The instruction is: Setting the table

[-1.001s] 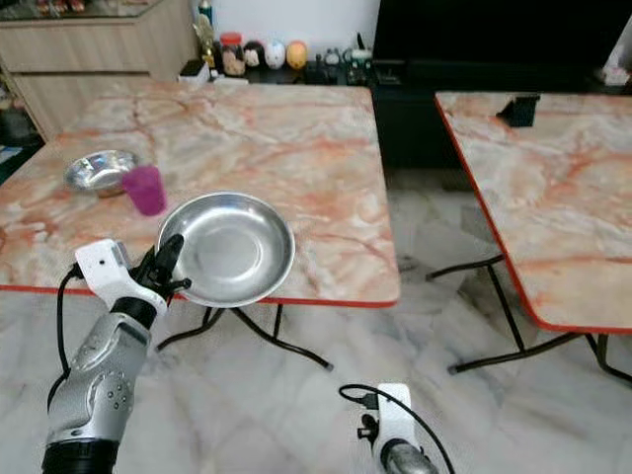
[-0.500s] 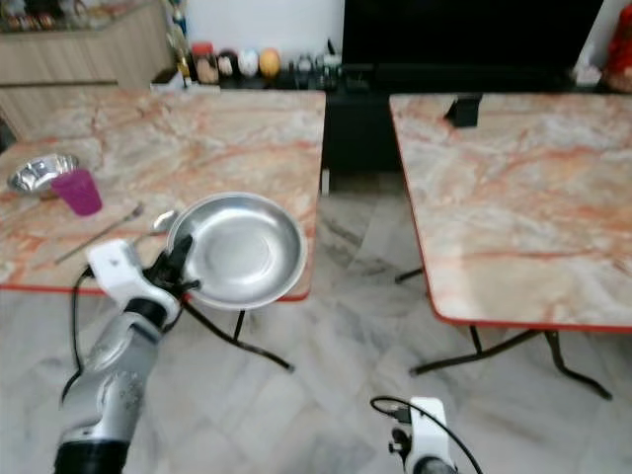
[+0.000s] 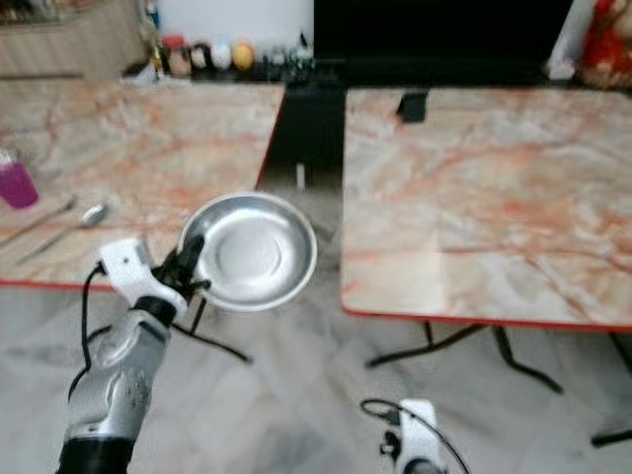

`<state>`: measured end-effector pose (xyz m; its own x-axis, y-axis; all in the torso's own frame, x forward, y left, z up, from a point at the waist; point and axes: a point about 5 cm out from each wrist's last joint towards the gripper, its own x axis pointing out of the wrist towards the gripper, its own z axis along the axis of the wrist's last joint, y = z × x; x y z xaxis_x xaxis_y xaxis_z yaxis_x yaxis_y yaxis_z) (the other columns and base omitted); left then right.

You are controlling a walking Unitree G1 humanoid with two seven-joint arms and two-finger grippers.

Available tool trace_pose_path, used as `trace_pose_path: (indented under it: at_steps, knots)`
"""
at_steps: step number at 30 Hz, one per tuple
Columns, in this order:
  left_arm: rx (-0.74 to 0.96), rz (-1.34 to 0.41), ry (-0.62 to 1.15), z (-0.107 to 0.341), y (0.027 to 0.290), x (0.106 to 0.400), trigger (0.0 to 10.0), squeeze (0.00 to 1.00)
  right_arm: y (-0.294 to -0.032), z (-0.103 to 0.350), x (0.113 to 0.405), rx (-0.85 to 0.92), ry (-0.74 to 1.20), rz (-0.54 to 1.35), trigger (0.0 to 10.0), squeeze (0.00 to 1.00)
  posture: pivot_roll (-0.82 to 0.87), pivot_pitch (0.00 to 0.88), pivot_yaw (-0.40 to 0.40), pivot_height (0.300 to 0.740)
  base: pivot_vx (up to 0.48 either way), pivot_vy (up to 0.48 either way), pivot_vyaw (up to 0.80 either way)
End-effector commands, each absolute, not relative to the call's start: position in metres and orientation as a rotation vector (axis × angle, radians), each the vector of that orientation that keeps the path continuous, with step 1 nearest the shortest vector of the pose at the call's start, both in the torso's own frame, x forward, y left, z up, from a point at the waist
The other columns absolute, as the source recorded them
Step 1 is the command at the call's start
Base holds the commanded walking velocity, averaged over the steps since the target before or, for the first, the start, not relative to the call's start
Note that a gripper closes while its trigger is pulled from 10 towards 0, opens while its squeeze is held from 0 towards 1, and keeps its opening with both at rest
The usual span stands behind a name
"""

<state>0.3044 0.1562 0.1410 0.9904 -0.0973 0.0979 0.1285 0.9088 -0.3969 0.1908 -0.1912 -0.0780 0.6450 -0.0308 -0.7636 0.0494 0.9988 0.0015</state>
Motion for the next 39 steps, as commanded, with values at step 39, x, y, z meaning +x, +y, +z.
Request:
trace_pose_path:
  at_steps: [39]
  knots:
    - [-0.402,-0.114,-0.082,0.1425,0.1611,0.3047,10.0,0.0,-0.1874,-0.0766,0.1935,0.046,0.846,-0.036,10.0,0.0,-0.06,0.0,0.022,0.74,0.0,-0.399,0.0]
